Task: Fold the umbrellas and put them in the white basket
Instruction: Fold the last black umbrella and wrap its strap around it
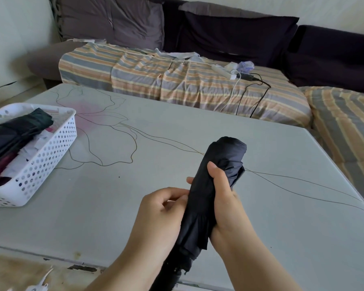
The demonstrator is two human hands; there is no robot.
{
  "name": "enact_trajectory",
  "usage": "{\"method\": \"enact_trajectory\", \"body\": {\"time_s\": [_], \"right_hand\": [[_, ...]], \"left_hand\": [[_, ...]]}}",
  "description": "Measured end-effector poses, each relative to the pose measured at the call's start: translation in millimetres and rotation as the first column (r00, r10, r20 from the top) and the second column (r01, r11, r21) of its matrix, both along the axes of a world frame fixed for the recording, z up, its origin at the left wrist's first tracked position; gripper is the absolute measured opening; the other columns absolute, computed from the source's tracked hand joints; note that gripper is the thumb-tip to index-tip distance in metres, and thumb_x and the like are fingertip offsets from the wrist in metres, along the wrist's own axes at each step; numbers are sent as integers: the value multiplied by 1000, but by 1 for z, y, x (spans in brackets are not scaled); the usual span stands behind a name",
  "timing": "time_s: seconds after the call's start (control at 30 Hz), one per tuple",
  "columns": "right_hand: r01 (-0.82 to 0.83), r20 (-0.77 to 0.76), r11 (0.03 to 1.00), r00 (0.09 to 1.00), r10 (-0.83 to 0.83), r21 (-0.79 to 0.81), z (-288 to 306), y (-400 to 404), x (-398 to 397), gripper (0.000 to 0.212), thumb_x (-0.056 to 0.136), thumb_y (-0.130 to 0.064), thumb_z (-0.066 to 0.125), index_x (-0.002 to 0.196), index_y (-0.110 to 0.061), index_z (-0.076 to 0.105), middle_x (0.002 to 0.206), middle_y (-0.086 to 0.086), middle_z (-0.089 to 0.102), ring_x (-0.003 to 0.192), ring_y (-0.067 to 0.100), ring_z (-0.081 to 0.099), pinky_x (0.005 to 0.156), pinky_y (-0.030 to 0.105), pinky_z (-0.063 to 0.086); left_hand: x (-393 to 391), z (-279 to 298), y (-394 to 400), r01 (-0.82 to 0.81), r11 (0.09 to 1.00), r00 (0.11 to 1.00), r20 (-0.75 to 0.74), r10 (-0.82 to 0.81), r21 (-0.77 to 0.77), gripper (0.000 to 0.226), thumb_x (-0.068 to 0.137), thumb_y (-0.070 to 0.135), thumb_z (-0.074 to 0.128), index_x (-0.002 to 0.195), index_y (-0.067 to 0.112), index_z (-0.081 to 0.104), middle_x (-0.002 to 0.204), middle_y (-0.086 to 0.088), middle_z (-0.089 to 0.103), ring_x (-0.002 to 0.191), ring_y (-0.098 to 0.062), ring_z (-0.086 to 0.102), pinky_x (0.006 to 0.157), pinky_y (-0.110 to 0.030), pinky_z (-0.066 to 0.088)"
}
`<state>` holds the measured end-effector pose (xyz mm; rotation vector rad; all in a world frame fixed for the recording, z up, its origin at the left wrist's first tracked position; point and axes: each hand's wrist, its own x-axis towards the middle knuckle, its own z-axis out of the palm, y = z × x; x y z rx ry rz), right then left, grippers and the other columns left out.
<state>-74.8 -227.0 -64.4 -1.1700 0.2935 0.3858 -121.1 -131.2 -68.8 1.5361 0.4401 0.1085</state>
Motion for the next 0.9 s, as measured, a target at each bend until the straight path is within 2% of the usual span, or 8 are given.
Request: {"method": "enact_trajectory", "body": {"time_s": [0.1, 0.23, 0.4, 0.47, 0.53, 0.6, 0.7, 0.9], "right_hand": [[6, 5, 1000, 1000, -6, -7, 2, -3, 2, 39, 86, -44, 61, 106, -10, 66, 92, -1, 76, 73, 21, 71, 74, 39, 58], [-2, -16, 1000, 1000, 2, -9, -1, -5, 4, 42, 85, -47, 61, 106, -12, 67, 93, -3, 76, 71, 20, 70, 67, 37, 59], [-139, 76, 986, 986, 146, -87, 1, -9, 12, 57, 79, -59, 58, 119, -18, 61, 103, 0, 74, 95, 19, 71, 90, 40, 54], [-271, 145, 956, 947, 286, -118, 7, -20, 20, 79, 76, -77, 42, 132, -23, 55, 120, 4, 68, 112, 21, 64, 104, 42, 44], [-401, 227, 860, 848, 479, -315, 8, -35, 24, 84, 75, -82, 22, 134, -29, 51, 116, 6, 70, 107, 24, 66, 102, 43, 44], [-462, 232, 766, 767, 598, -448, 6, -47, 23, 70, 85, -74, 24, 127, -27, 54, 99, 7, 74, 86, 24, 70, 87, 38, 52], [-428, 273, 725, 726, 631, -540, 4, -53, 18, 19, 97, -28, 54, 115, -22, 56, 83, 6, 74, 64, 18, 63, 68, 30, 50], [-487, 410, 729, 610, 678, -481, 7, -65, 18, 31, 78, -4, 64, 104, -19, 59, 93, 2, 72, 85, 13, 63, 74, 24, 48]], "left_hand": [[2, 0, 1, 141, 990, 989, -36, -141, 10, 31, 93, 9, 45, 91, 26, 71, 72, 3, 73, 69, -14, 70, 62, -24, 52], [-6, -4, 2, 431, 901, 902, -23, -430, 47, 32, 77, 35, 66, 107, 40, 56, 79, 7, 72, 68, -10, 69, 61, -23, 49], [-6, 1, 4, 329, 943, 943, 64, -325, -53, 28, 73, 7, 74, 89, 29, 65, 69, -8, 69, 55, -19, 63, 49, -26, 47], [-2, 1, 11, 299, 940, 953, 101, -286, -161, 27, 64, 13, 71, 88, 25, 70, 71, -10, 68, 57, -19, 60, 48, -24, 45], [0, 6, 20, 281, 922, 959, 116, -259, -266, 29, 60, 14, 68, 88, 18, 72, 76, -15, 68, 61, -23, 60, 48, -25, 45], [1, 11, 27, 268, 910, 963, 117, -243, -317, 26, 60, 13, 66, 85, 12, 73, 77, -16, 70, 61, -22, 63, 47, -25, 47], [3, 13, 36, 249, 915, 969, 91, -232, -318, 22, 60, 14, 65, 80, 14, 74, 71, -12, 68, 53, -19, 62, 44, -24, 46], [4, 13, 46, 272, 913, 961, 34, -275, -304, 23, 60, 16, 65, 80, 11, 73, 74, -15, 67, 57, -21, 61, 50, -22, 48]]}}
